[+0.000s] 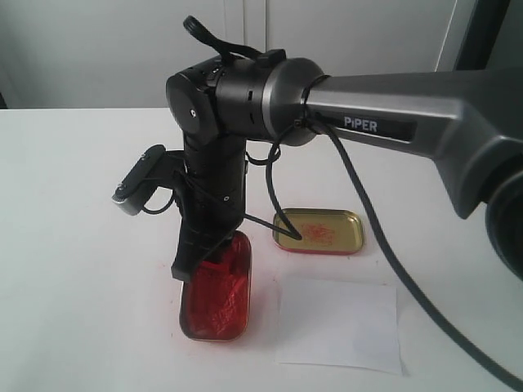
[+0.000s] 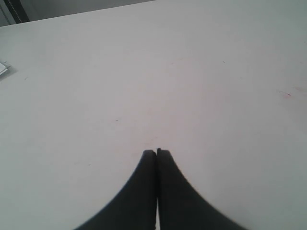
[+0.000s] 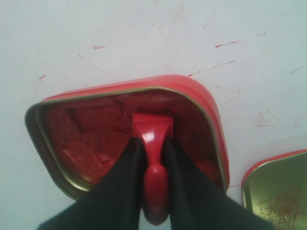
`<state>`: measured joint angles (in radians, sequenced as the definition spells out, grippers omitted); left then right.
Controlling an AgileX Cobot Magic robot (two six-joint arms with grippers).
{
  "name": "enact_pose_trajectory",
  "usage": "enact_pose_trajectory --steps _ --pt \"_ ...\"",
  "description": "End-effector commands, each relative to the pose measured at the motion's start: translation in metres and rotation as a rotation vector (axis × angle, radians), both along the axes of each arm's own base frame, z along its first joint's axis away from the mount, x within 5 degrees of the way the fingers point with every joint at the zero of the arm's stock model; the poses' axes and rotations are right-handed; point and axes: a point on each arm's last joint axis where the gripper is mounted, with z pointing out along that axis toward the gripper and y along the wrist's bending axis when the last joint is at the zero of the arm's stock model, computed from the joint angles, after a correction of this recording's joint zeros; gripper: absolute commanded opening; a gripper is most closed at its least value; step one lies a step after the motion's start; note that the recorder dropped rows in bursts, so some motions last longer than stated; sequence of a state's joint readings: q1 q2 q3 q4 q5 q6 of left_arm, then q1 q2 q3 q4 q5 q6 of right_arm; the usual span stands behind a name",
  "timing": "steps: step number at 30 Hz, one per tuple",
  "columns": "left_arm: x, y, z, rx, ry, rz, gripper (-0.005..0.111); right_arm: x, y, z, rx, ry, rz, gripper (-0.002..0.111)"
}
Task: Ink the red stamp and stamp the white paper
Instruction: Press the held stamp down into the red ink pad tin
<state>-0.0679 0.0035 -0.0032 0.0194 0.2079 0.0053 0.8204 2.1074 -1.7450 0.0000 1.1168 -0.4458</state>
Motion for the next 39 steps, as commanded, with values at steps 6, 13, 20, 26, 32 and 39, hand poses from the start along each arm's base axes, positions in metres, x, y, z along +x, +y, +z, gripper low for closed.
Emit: enact_pose_trajectory --steps 6,13,20,26,32,39 --pt "-0.0002 -0.0001 -0.0010 0.000 0.001 -0.001 0.000 0.0003 -0.0024 0.0077 0.013 -0.010 -0.012 0.000" --pt "-0.0002 -0.0001 -0.0010 0.000 0.001 -0.001 0.000 0.0003 -0.0024 0.0077 0.013 -0.010 -0.012 0.000" --pt "-0.0002 -0.0001 -0.0010 0.000 0.001 -0.001 0.000 -0.0003 -0.0031 0.0118 0.019 -0.016 -0.012 0.000" --pt "-0.0002 -0.0001 -0.0010 0.000 0.001 -0.001 0.000 -0.0010 -0.0038 0.0156 0.024 -0.021 -0.012 0.000" --pt "-0.0002 -0.0001 -0.0010 0.000 0.001 -0.001 0.000 -0.0010 -0.0038 0.0156 0.023 -0.022 -0.004 0.000" --pt "-0.0002 -0.0001 -0.0010 0.000 0.001 -0.001 0.000 -0.0010 -0.0038 0.0156 0.024 -0.022 -0.008 0.000"
